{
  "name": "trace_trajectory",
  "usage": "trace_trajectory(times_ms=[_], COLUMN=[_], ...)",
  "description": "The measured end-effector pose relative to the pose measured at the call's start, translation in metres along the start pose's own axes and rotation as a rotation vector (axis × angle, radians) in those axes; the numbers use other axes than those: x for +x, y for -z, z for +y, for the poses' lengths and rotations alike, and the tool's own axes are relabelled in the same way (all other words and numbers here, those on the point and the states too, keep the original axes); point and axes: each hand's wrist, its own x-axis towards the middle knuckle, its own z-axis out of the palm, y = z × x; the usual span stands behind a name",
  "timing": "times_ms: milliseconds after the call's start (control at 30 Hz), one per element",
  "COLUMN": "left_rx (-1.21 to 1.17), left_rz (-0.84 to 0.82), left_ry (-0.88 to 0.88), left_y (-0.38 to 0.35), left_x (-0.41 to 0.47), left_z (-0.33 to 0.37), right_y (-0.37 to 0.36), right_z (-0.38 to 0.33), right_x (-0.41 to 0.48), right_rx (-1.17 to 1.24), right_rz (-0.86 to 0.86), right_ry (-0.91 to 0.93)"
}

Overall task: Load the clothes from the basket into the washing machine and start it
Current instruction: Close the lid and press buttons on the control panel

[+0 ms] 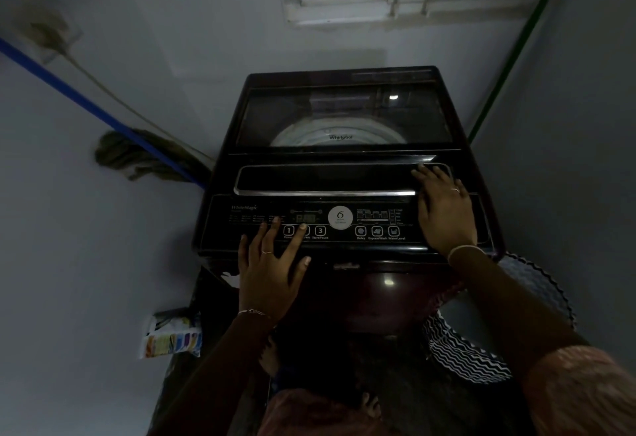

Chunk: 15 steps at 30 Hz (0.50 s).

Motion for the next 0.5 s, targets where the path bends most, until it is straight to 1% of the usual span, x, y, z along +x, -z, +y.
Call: trace_trajectory(times_ms=[500], left_rx=[0.009], left_rz=[-0.025], left_ry=[0.016], left_y=[0.0048], left_x=[0.0012], left_z=[0.0033], right_y=[-0.0029], right_z=[0.0025], right_x=[0.0000], right_rx=[-0.002], right_rz=[-0.006], right_ry=[-0.001])
